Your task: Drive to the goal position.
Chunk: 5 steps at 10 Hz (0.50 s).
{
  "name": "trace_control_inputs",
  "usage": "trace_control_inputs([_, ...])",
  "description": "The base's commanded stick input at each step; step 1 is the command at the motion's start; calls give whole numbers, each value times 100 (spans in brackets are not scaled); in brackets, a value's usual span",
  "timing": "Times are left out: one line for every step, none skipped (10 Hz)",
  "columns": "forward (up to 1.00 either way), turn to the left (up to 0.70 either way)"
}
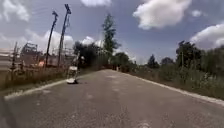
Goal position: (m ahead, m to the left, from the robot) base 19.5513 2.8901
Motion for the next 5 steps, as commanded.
trace_control_inputs([50,0])
trace_control_inputs([50,0])
trace_control_inputs([50,0])
trace_control_inputs([50,0])
trace_control_inputs([50,0])
